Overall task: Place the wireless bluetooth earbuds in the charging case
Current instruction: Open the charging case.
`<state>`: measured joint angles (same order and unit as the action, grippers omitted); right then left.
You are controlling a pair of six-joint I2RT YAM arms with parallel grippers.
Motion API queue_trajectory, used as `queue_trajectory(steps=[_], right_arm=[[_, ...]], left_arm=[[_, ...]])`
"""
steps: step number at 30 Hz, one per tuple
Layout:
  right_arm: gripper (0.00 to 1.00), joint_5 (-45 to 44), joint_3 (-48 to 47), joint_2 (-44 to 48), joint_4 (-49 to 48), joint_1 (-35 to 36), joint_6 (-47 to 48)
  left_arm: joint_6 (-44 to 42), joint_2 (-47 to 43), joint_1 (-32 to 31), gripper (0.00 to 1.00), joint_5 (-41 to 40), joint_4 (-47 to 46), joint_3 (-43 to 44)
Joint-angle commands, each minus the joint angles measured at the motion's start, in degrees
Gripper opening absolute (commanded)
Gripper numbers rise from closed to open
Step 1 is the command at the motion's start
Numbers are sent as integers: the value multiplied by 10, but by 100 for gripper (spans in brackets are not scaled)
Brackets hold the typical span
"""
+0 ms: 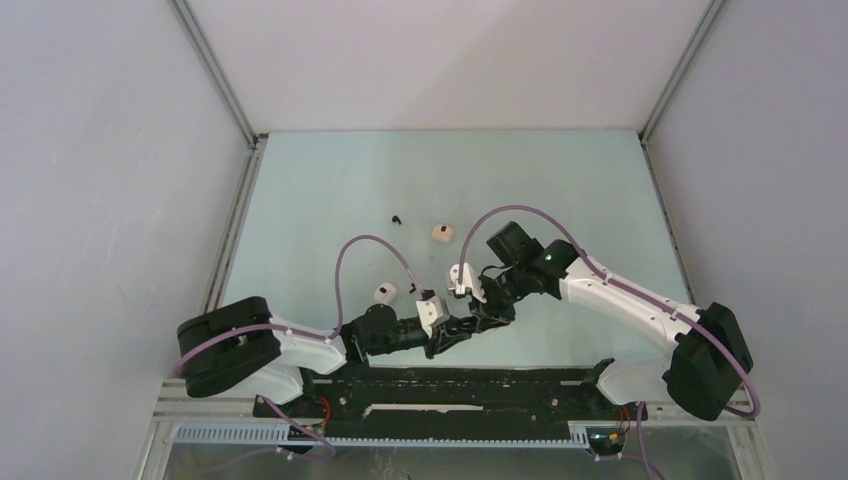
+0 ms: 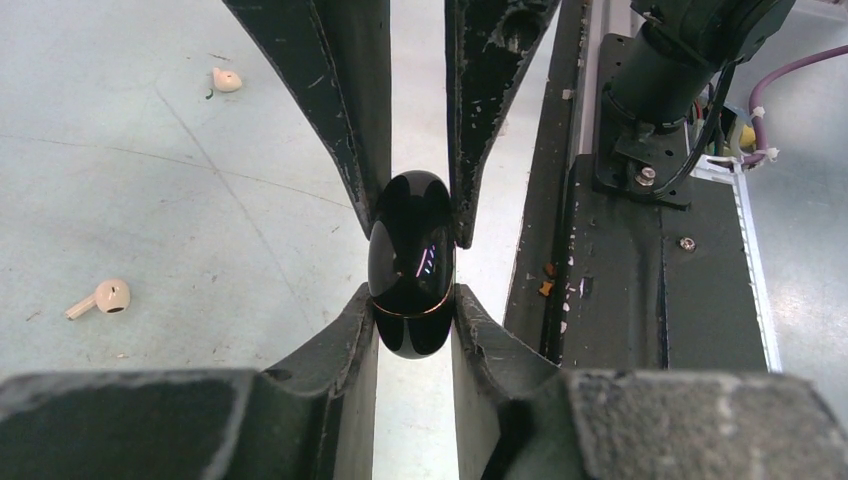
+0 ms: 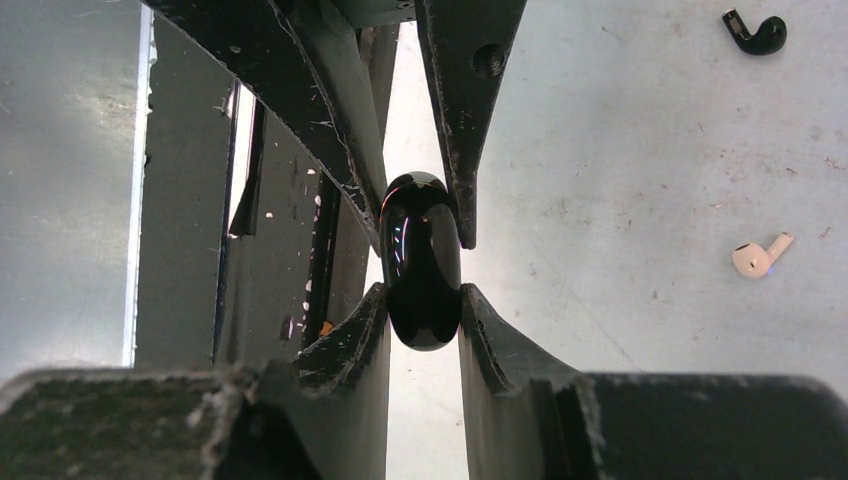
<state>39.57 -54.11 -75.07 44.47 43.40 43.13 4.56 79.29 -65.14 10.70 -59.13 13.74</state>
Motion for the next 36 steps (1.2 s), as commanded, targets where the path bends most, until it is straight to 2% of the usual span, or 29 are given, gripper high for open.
queue_trajectory(steps=[1,4,6,13,20,36], right_arm=[[14,7,-8,-1,-13,2,-6],[31,7,-8,-1,-19,3,-20],[37,9,-8,1,-23,-1,-30],[47,76,-8,16,-28,-49,-55],[48,130,-24,10,-13,-99,-68],[49,200,-34,27,-1,-145,-78]], left_arm=[[-13,14,-3,1,5,-33,14],[-16,22,-3,0,9,-60,6],[-19,24,-3,0,13,-75,2],[-23,30,-3,0,26,-95,-4],[-18,35,-3,0,38,-120,-8],[-12,26,-4,0,39,-125,-13]])
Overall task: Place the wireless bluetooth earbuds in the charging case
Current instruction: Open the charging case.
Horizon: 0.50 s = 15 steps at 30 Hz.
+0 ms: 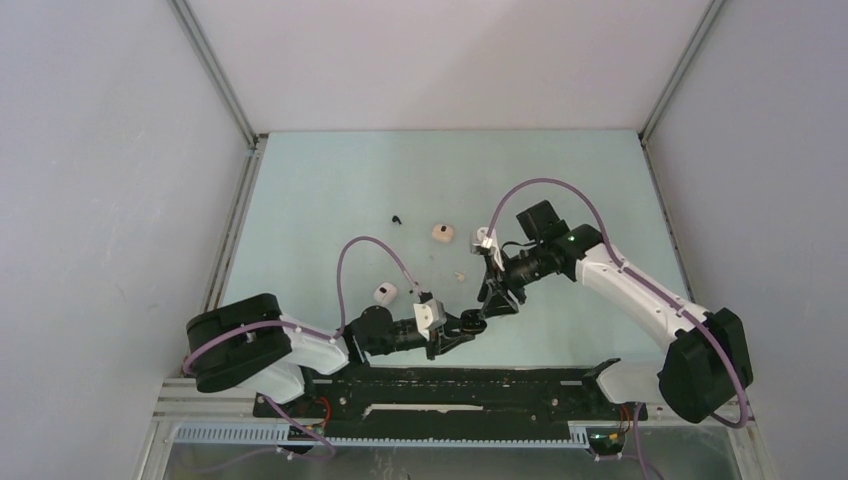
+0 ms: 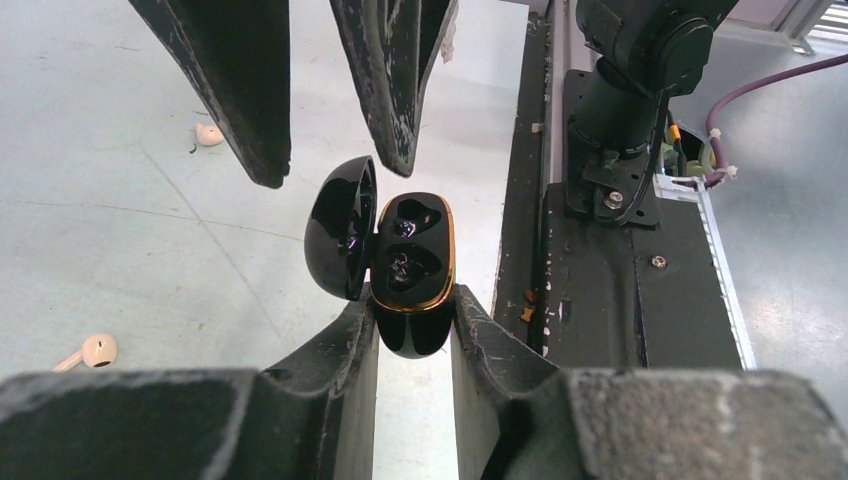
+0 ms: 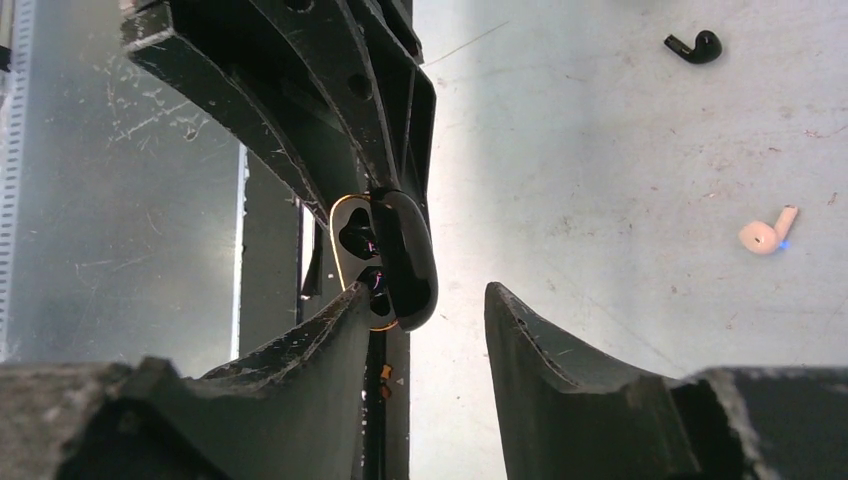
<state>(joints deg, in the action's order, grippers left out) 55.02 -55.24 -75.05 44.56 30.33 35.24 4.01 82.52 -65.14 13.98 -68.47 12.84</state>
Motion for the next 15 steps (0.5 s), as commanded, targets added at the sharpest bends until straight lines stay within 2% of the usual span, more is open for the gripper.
queue_trajectory(steps=[1,5,10,13,15], right_arm=[[50,61,-25,32,10,-18,10],[53,110,-38,49,55,-37,49],[54,130,-41,71,62,-81,56],[51,69,-39,68,16,-94,-1],[47,4,-31,62,-50,-95,-53]], left_arm=[[-6,-7,-3,0,6,-32,-4],[-2,-9,-4,0,4,-36,-7],[20,-38,-3,0,-8,-35,-18],[42,-115,-4,0,-36,15,-31],[49,-222,-4,0,-67,85,-40]])
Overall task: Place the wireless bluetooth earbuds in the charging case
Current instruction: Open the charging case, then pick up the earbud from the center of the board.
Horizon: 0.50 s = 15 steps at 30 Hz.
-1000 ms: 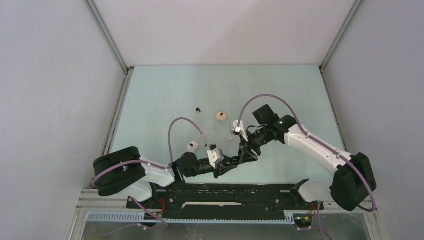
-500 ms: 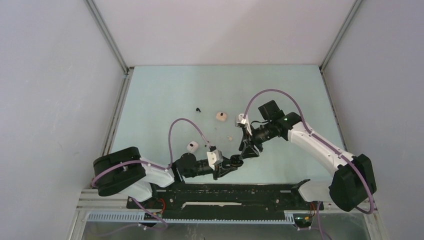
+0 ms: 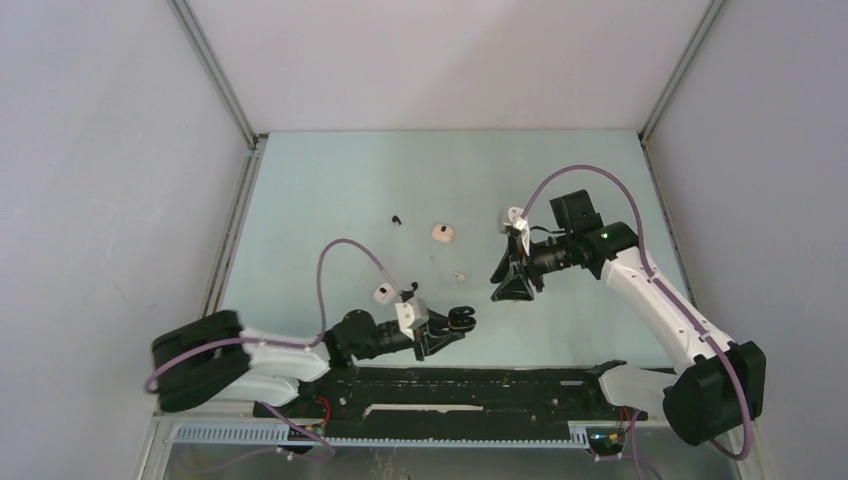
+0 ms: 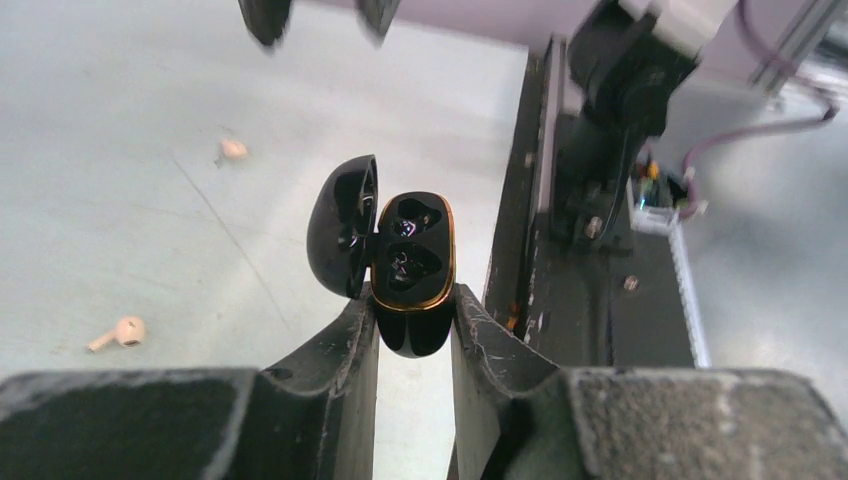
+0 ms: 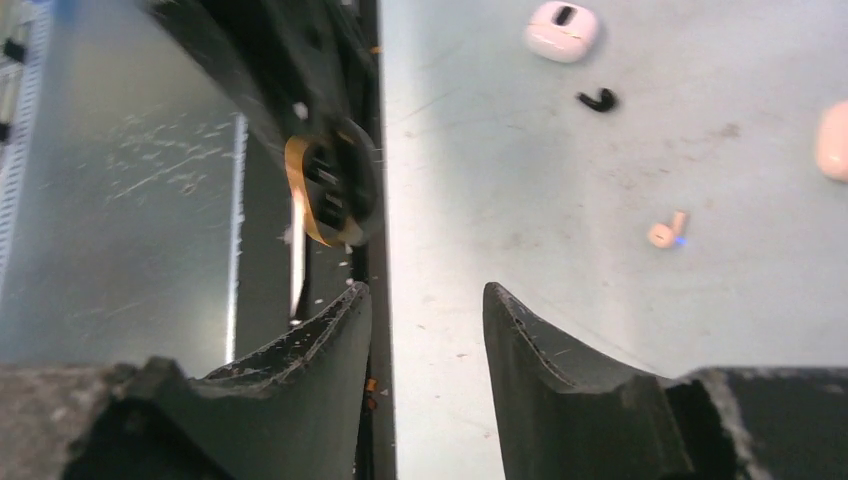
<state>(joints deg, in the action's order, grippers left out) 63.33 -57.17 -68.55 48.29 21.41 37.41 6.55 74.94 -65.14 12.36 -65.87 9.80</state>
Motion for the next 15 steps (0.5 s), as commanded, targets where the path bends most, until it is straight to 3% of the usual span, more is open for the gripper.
queue_trajectory(steps=[1,4,8,15], right_arm=[[45,-105,-4,-5,-111,-5,-91],[44,-188,5,-17,-164,14,-138],[42,-281,0,-41,-227,57,-180],[37,-344,-92,-185,-219,127,-222]], left_arm=[[24,-196,-4,0,-70,120,-8],[13,-349,-5,0,-152,309,10],[11,-508,-6,0,-241,471,9],[65,-599,-8,0,-289,535,-12]])
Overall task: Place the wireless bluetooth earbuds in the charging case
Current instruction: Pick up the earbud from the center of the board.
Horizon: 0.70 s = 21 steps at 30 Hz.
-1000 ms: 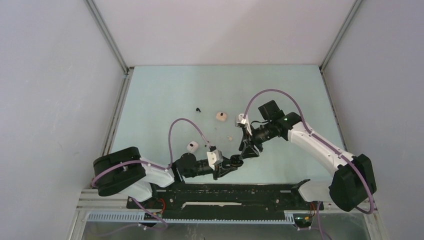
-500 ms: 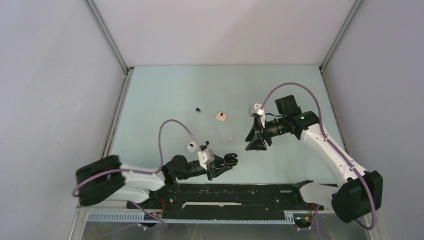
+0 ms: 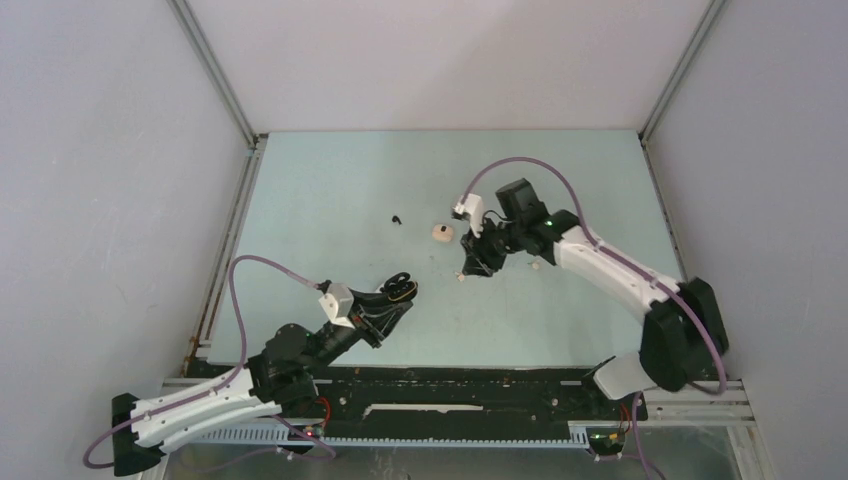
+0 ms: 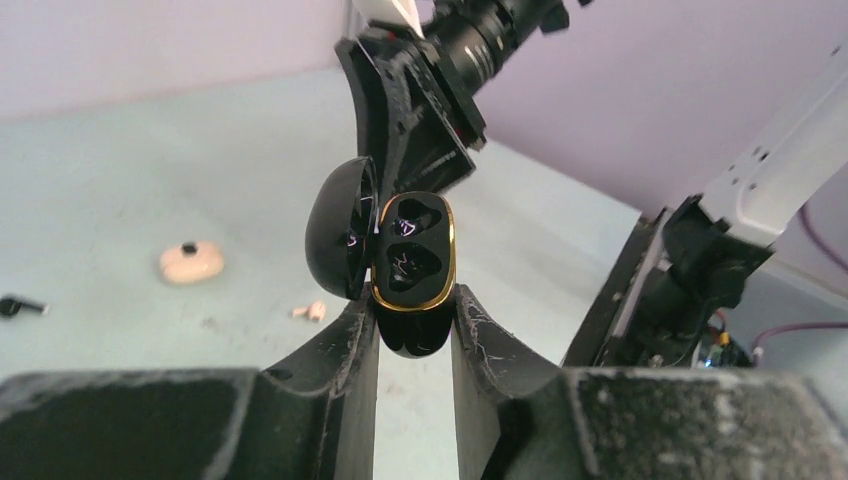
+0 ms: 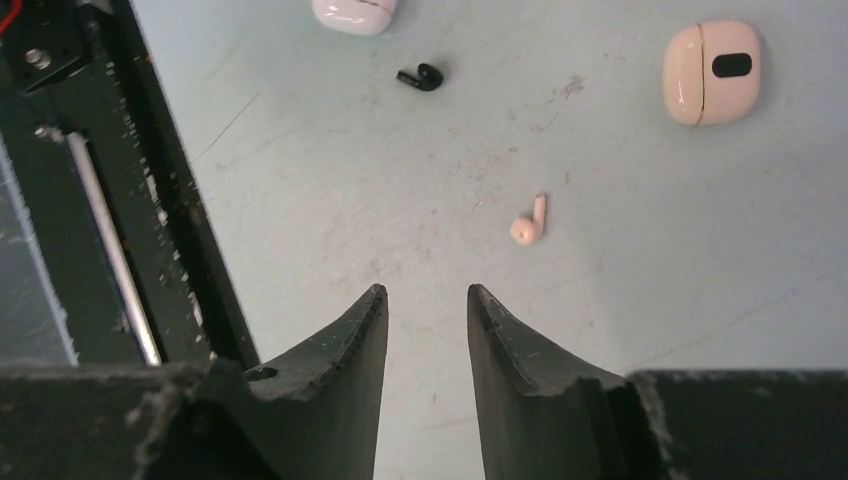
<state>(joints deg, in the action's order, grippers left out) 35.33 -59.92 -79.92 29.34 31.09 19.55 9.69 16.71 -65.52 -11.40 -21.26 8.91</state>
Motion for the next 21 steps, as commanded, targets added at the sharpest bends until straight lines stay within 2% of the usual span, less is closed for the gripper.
queue_trajectory(steps=[1,7,14,21], right_arm=[[37,-68,-82,-93,-29,34,-50],[36,-56,-200,-222,-36,42,-101],[36,-87,-353,-358,59,101,-113],[40,-134,-369,-401,71,145,-126]], left_arm=[[37,-19,-4,0,-57,100,2],[49,-27,-5,0,-84,161,44],[70,-28,-8,0,-97,208,80],[72,-55,-13,0,-94,237,84]])
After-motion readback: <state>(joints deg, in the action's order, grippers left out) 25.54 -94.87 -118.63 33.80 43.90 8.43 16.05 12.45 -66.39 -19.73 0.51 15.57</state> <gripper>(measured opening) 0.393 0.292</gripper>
